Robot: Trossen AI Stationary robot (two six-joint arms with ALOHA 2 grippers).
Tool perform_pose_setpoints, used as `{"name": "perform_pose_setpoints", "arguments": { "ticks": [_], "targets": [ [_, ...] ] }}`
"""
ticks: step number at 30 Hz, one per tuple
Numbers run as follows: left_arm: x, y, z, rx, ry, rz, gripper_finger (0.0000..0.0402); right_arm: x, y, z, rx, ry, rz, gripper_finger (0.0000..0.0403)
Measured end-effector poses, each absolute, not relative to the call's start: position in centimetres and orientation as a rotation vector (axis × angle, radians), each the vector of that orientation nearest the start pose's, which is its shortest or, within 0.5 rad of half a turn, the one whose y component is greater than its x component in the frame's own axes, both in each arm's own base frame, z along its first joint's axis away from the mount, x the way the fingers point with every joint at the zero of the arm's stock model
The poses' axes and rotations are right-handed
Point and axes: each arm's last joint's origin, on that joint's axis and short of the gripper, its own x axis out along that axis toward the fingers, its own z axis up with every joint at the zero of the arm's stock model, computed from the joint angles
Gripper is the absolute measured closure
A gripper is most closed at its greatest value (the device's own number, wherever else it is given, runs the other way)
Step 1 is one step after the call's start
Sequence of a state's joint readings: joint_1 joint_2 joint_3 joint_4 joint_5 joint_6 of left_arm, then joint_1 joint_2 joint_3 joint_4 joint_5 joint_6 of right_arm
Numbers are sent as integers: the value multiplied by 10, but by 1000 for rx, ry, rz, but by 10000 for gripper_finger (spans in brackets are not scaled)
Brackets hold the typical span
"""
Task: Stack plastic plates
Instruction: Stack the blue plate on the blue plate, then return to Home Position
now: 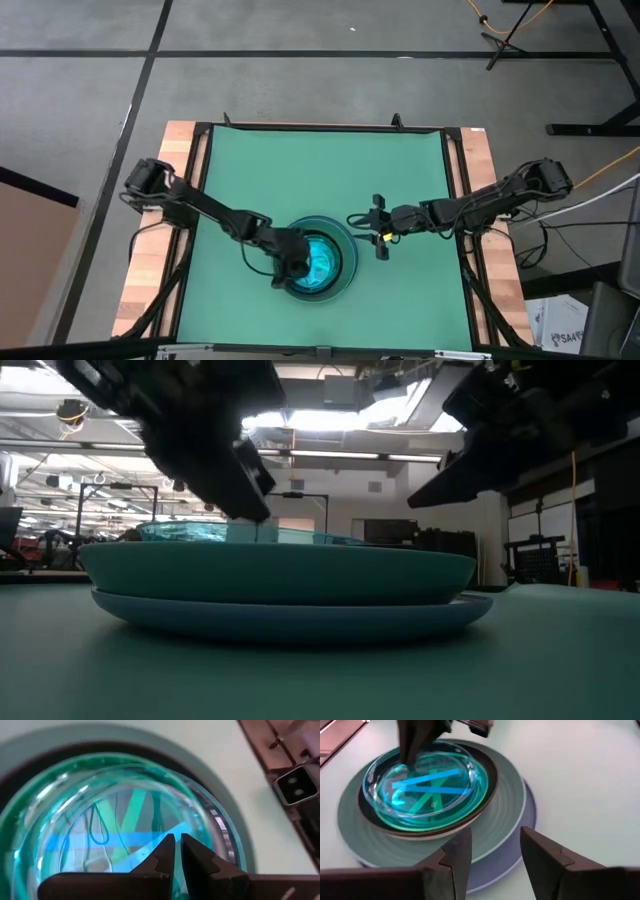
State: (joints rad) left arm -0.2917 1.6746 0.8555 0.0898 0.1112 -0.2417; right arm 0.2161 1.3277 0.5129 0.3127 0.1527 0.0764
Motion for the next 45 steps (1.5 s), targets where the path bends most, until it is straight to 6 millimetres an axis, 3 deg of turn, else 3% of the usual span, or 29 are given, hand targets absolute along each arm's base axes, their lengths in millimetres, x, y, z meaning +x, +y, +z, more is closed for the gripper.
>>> {"name": "perform_pose_setpoints", "arguments": {
  "ticks": [13, 26, 30, 38, 45],
  "targets": [
    [328, -86, 138, -161, 836, -253, 378, 247, 50, 175, 6, 506, 51, 242],
    [333, -74, 138, -95, 800, -176, 378, 247, 50, 175, 8, 506, 51, 242],
    [328, -79, 153, -98, 767, -234, 378, 248, 50, 176, 9, 498, 51, 242],
    [295, -80, 207, 28, 652, -211, 378, 250, 51, 202, -8, 470, 58, 242],
    [229, -55, 204, 29, 453, -63, 378, 234, 41, 227, -24, 407, 35, 245]
  ]
}}
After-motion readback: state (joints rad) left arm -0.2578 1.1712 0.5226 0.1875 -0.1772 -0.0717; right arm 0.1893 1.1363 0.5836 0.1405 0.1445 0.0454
